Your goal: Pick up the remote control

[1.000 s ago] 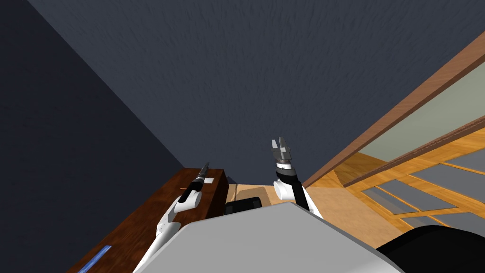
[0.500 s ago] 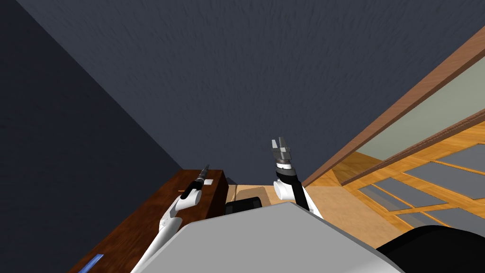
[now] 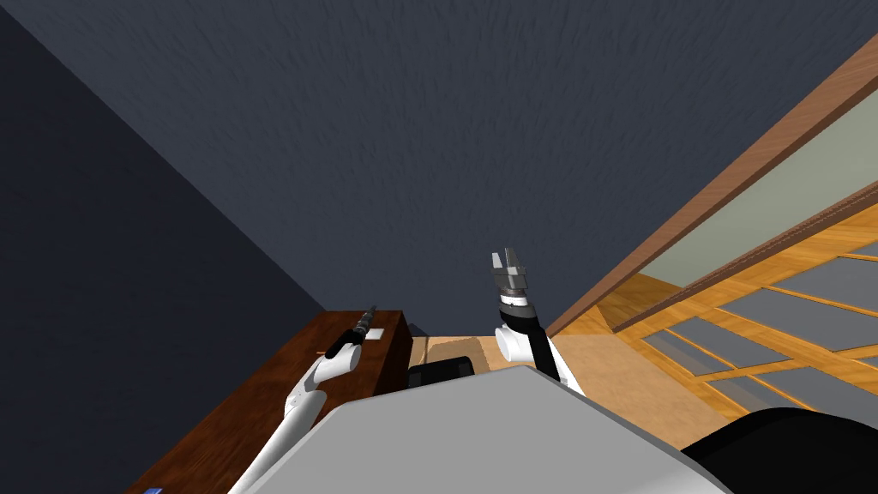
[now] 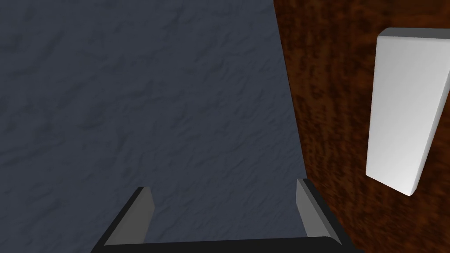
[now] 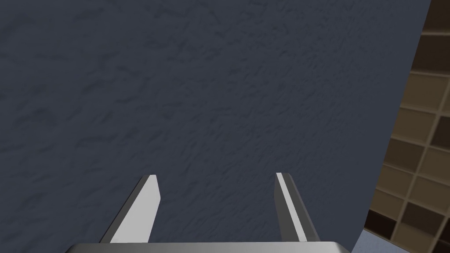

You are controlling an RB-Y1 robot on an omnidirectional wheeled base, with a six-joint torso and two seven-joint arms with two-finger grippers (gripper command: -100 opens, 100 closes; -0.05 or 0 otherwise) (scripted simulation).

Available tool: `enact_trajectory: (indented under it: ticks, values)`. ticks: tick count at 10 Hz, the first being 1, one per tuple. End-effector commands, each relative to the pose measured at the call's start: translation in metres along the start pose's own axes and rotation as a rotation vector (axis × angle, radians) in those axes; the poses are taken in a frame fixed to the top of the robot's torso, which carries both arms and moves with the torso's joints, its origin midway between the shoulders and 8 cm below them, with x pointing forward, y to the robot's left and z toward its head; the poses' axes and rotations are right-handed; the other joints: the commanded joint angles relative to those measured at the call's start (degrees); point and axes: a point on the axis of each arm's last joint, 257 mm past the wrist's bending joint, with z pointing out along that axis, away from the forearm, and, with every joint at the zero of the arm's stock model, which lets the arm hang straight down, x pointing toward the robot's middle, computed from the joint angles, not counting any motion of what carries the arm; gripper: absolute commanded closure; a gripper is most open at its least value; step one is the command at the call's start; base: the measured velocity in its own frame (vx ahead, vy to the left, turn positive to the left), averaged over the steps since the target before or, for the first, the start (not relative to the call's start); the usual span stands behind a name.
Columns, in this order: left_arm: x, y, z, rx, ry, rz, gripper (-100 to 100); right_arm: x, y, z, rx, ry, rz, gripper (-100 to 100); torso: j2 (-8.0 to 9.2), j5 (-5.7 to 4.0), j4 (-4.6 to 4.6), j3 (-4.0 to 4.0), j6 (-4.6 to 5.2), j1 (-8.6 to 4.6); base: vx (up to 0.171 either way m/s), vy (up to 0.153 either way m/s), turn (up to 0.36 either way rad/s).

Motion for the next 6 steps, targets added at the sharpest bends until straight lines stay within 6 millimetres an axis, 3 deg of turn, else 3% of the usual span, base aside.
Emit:
enact_trajectory:
  ticks: [1,4,5,6]
  values:
    - [0.001,0.017,0.004,-0.048,0.008,0.005,-100,0.0,0.0,0.0,0.0,0.0,0.0,0,0.0,0.0,0.0,0.0,0.0,0.0,0.038,0.008,-0.025]
    - [0.0,0.046,0.007,-0.126,0.021,0.011,-100,0.0,0.0,0.0,0.0,0.0,0.0,0,0.06,-0.01,0.01,0.03,0.0,-0.03,0.022,0.004,-0.022]
    - [0.0,0.046,0.007,-0.126,0.021,0.011,-100,0.0,0.0,0.0,0.0,0.0,0.0,0,0.07,0.0,0.0,0.03,-0.02,-0.02,0.013,0.005,-0.002]
    - [0.0,0.062,0.008,-0.182,0.035,0.018,-100,0.0,0.0,0.0,0.0,0.0,0.0,0,0.1,0.0,0.01,0.05,-0.02,-0.03,0.03,0.003,-0.049]
